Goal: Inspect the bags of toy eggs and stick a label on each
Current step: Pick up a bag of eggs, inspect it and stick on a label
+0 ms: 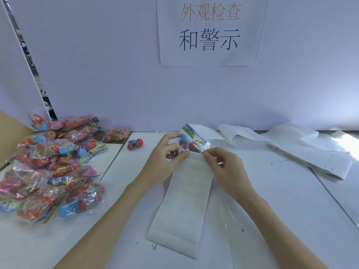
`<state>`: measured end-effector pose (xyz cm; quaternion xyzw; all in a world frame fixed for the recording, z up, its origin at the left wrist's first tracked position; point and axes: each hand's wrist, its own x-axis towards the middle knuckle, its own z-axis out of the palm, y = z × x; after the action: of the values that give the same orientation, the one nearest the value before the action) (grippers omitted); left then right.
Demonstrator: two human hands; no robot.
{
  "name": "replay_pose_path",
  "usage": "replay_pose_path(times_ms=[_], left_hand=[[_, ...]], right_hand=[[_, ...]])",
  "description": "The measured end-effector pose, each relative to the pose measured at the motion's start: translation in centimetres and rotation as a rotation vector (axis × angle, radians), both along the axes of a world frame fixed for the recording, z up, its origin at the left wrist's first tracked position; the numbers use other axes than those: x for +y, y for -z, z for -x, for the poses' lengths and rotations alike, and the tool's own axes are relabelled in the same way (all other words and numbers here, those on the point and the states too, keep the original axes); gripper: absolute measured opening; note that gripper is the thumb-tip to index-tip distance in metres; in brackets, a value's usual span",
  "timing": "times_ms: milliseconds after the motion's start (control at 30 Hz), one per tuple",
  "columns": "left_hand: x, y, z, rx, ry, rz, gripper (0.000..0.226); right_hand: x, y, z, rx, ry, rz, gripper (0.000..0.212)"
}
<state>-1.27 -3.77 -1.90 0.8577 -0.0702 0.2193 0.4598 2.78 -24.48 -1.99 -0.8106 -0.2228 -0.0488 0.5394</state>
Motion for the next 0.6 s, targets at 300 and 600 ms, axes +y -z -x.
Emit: replay_pose_path(times_ms=[300,600], left_hand=[[-0.5,-0.5,0.5,0.088,0.033,0.024,0.024],[-1.8,-0.4,0.3,0.136,-0.073,0.093,0.027]], right_hand=[[-0.4,0.0,-0.2,-0.066,-0.008,0.049,0.012],[-0.1,-0.4,0.7,-0.388,0.070,0.163,0.028]])
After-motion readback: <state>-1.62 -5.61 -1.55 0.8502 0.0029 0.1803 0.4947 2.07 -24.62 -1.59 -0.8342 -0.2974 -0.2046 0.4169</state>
